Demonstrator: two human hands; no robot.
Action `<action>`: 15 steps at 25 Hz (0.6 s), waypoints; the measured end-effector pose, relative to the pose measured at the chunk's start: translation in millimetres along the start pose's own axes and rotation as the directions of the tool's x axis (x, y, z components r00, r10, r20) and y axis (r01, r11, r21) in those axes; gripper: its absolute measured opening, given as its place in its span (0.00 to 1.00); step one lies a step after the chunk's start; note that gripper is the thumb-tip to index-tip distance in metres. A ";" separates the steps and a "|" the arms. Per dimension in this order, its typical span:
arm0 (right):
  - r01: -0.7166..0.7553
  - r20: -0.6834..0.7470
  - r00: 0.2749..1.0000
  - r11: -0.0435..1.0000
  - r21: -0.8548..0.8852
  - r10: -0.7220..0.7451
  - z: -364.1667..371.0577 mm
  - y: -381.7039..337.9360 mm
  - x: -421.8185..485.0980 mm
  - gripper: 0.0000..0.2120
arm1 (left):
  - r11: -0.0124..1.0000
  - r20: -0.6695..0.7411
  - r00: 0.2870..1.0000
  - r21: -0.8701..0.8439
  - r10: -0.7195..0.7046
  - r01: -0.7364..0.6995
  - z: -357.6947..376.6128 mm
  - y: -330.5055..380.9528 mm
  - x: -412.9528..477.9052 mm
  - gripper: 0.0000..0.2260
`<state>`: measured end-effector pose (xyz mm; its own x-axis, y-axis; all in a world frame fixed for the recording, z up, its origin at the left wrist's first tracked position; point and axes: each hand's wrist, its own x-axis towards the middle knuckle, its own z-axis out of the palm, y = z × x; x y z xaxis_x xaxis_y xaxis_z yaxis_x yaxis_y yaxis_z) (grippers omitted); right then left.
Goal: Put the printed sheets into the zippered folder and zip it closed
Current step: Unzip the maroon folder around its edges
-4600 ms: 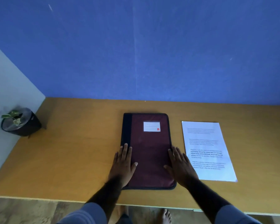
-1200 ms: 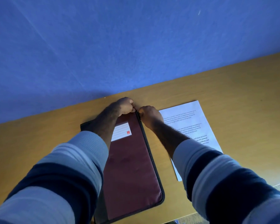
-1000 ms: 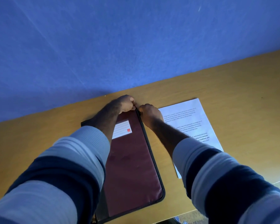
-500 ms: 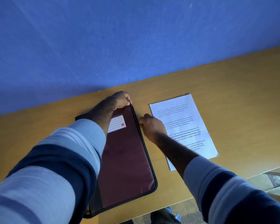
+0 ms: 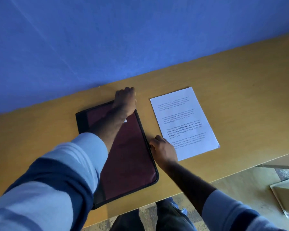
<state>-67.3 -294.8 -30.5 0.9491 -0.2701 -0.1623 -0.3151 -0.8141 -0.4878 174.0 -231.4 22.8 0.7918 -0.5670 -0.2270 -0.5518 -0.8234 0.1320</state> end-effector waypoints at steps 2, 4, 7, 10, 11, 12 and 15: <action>-0.004 -0.005 1.000 0.999 0.035 0.004 -2.8 -0.6 2.0 0.07 | 0.992 -0.092 0.988 -0.027 0.122 -0.125 15.9 24.0 -48.0 0.18; 0.015 0.006 1.000 0.999 0.049 -0.016 -7.1 0.4 7.0 0.07 | 0.991 -0.070 0.991 -0.058 0.113 -0.117 38.9 35.4 -107.1 0.24; 0.063 0.033 0.997 0.997 0.041 -0.065 -12.5 5.1 10.1 0.07 | 0.989 0.093 0.987 0.060 0.131 -0.137 63.8 34.4 -160.8 0.26; 0.084 0.032 0.996 0.995 0.062 -0.086 -14.9 7.1 9.1 0.07 | 0.948 0.131 0.958 0.160 0.255 -0.275 55.2 34.7 -148.7 0.22; 0.092 0.027 0.995 0.993 0.072 -0.094 -15.8 6.2 8.2 0.08 | 0.928 0.130 0.946 0.194 0.296 -0.317 48.8 35.9 -140.7 0.19; 0.102 0.023 0.994 0.991 0.081 -0.104 -16.8 5.6 6.1 0.09 | 0.914 0.133 0.939 0.220 0.318 -0.341 42.6 37.0 -133.9 0.17; 0.132 0.017 0.991 0.988 0.079 -0.134 -19.4 7.9 1.1 0.07 | 0.887 0.153 0.925 0.265 0.348 -0.378 31.2 37.4 -122.6 0.14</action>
<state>-68.8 -311.5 -17.9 0.9826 -0.1497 -0.1102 -0.1859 -0.7994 -0.5713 48.1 -192.1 25.5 0.5002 -0.8079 -0.3117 -0.8580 -0.5110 -0.0524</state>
